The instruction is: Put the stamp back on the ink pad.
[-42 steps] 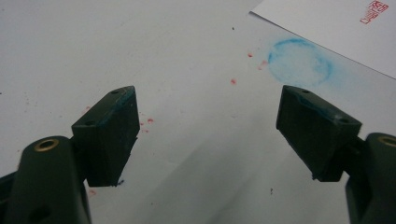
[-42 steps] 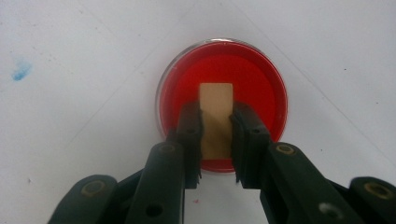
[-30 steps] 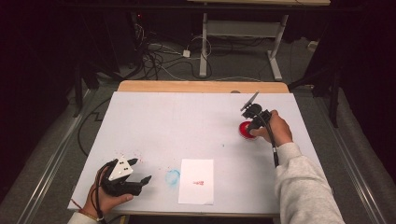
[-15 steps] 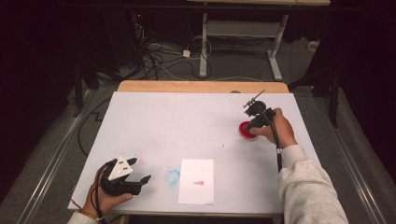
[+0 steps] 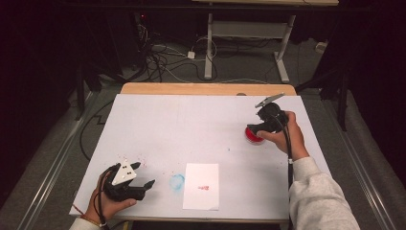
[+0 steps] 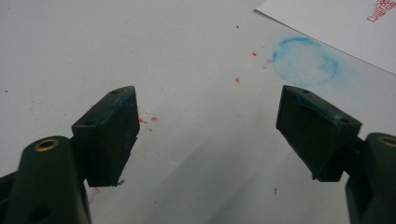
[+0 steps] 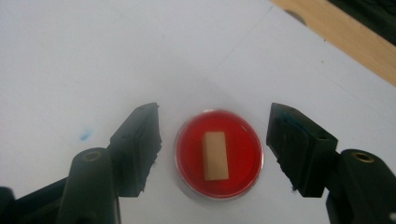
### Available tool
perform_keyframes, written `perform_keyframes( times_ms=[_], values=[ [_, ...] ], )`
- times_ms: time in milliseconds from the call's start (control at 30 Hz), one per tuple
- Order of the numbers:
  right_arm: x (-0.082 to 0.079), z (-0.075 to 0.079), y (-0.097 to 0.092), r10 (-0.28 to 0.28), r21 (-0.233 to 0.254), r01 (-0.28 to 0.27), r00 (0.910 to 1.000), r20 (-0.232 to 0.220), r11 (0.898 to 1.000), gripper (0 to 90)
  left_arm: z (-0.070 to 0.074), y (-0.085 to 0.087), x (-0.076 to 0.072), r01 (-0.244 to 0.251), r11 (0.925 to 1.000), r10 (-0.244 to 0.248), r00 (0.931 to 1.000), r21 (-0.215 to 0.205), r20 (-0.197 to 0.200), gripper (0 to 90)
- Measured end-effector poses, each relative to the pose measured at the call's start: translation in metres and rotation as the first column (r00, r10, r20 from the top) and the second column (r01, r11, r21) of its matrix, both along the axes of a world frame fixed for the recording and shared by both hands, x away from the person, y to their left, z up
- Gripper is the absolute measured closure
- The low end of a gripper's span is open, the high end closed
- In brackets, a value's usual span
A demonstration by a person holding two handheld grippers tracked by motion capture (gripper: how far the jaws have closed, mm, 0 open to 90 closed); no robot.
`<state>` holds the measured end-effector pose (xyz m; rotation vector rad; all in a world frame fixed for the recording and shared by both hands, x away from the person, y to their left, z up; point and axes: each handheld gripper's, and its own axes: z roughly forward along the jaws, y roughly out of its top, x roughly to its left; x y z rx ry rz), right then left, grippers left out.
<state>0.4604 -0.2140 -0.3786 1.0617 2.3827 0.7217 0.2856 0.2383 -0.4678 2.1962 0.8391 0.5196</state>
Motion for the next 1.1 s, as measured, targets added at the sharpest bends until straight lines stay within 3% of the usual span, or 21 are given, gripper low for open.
perform_keyframes(
  times_ms=[67, 233, 300, 467, 700, 1100],
  values=[
    [-0.006, 0.002, -0.001, -0.005, 0.014, 0.004, 0.9990, 0.043, 1.000, 33.5, 0.000, 0.000, 0.000, 0.001, 1.0000, -0.001, 1.0000, 0.000, -0.001, 21.0],
    [-0.018, 0.004, -0.003, -0.015, 0.049, 0.011, 0.9960, 0.088, 0.999, 29.6, 0.000, -0.001, 0.000, 0.004, 1.0000, -0.004, 1.0000, 0.001, -0.002, 21.0],
    [-0.024, 0.005, -0.003, -0.013, 0.040, 0.008, 0.9911, 0.133, 0.999, 29.7, 0.000, -0.001, 0.000, 0.004, 1.0000, -0.004, 1.0000, 0.001, -0.002, 21.0],
    [-0.037, 0.006, -0.002, 0.005, 0.058, -0.016, 0.9838, 0.179, 0.998, 26.5, 0.000, -0.002, 0.000, 0.004, 1.0000, -0.004, 1.0000, 0.004, 0.001, 21.0],
    [-0.059, 0.007, -0.001, 0.018, 0.089, -0.043, 0.9666, 0.256, 0.995, 23.9, 0.001, -0.002, -0.001, 0.003, 1.0000, -0.003, 0.9999, -0.002, 0.014, 21.0],
    [-0.093, 0.005, 0.000, 0.037, 0.138, -0.097, 0.9224, 0.385, 0.986, 21.6, 0.002, -0.003, -0.001, 0.011, 0.9999, -0.011, 0.9998, 0.004, 0.014, 21.0]
  ],
)
